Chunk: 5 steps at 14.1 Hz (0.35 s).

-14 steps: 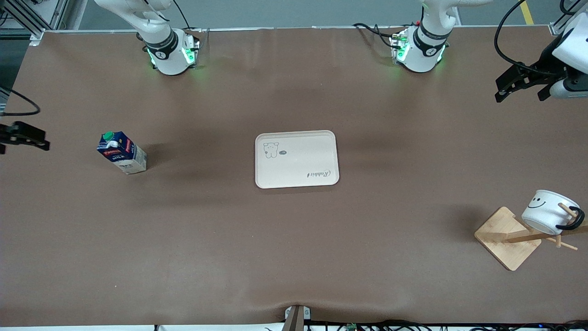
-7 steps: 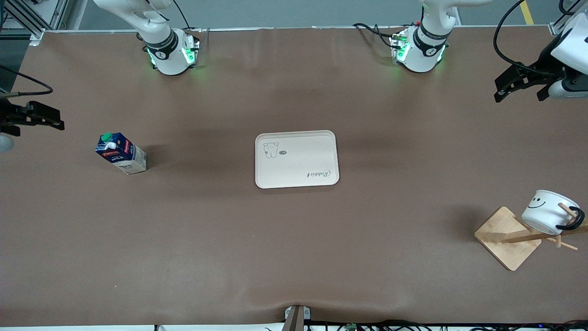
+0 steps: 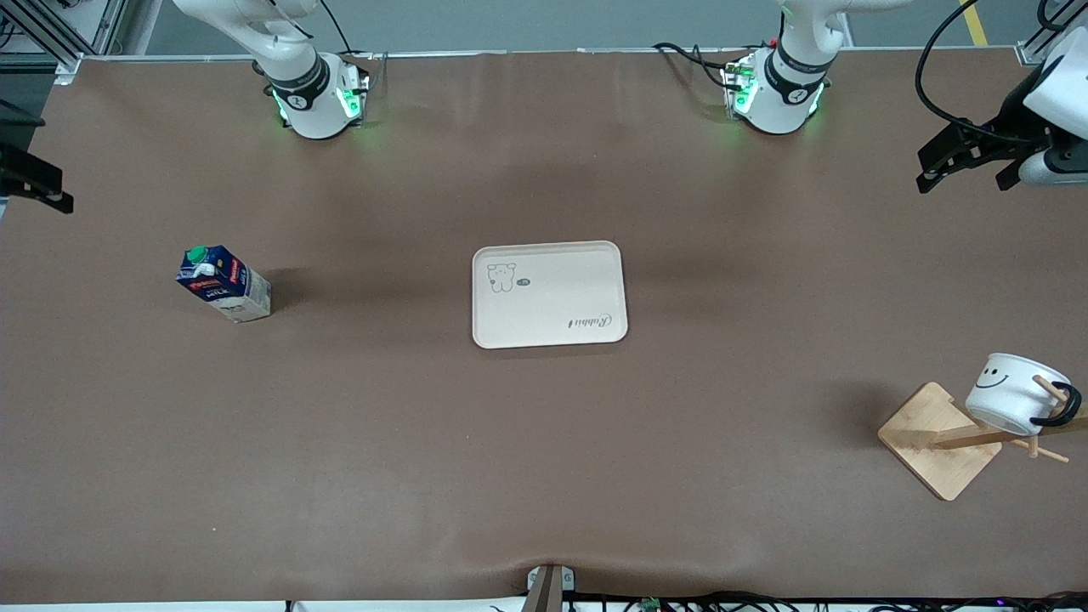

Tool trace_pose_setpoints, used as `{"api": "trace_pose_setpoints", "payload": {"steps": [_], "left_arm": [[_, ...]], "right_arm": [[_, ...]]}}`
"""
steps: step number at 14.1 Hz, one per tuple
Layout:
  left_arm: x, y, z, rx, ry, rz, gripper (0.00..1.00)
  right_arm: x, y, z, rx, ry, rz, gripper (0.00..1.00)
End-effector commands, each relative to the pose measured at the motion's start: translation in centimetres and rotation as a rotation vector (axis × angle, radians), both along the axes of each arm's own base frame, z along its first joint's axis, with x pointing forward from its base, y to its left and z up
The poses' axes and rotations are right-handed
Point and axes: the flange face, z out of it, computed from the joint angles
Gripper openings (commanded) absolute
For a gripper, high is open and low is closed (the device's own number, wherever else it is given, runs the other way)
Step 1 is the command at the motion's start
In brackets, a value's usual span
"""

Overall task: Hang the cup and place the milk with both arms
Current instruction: 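Open the right gripper, release the carton, and withdraw the right arm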

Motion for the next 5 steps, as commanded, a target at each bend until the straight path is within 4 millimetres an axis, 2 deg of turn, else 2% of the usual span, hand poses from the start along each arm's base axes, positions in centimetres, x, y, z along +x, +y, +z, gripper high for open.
{"api": "trace_pose_setpoints", "payload": {"steps": [1,3,5], "left_arm": [[0.3,0.1,0.6,-0.009,0.001,-0.012,1.0],[0.3,-0.1,0.5,-0.017,0.003,-0.011,1.0],[0.3,-0.1,0.5,-0.017,0.005,-0.011,1.0]], "right_arm": [[-2.6,2.1,0.2,0.024,0.012,0.036,1.0],[-5.2,1.4,-1.0,0.046,-0.038,0.027,1.0],[-6.6,2.0,-1.9,0.048,-0.044,0.039,1.0]]}}
